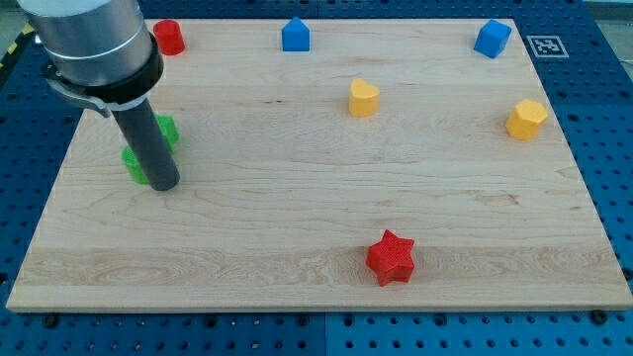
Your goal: Move the red star slightly down
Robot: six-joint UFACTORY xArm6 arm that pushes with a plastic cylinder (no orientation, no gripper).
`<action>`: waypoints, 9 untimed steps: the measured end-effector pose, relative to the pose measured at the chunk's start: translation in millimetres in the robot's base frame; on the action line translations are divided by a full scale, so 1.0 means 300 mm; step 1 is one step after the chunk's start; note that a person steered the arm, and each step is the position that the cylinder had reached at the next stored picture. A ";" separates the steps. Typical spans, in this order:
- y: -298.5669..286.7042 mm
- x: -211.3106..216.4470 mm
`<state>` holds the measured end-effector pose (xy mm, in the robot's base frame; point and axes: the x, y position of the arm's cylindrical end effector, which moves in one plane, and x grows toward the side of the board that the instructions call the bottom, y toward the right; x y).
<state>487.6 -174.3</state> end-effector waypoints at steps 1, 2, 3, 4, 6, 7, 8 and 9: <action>0.043 0.076; 0.125 0.080; 0.255 0.080; 0.271 0.073; 0.622 0.057; 0.812 0.091; 0.884 0.191; 0.885 0.286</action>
<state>573.4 91.1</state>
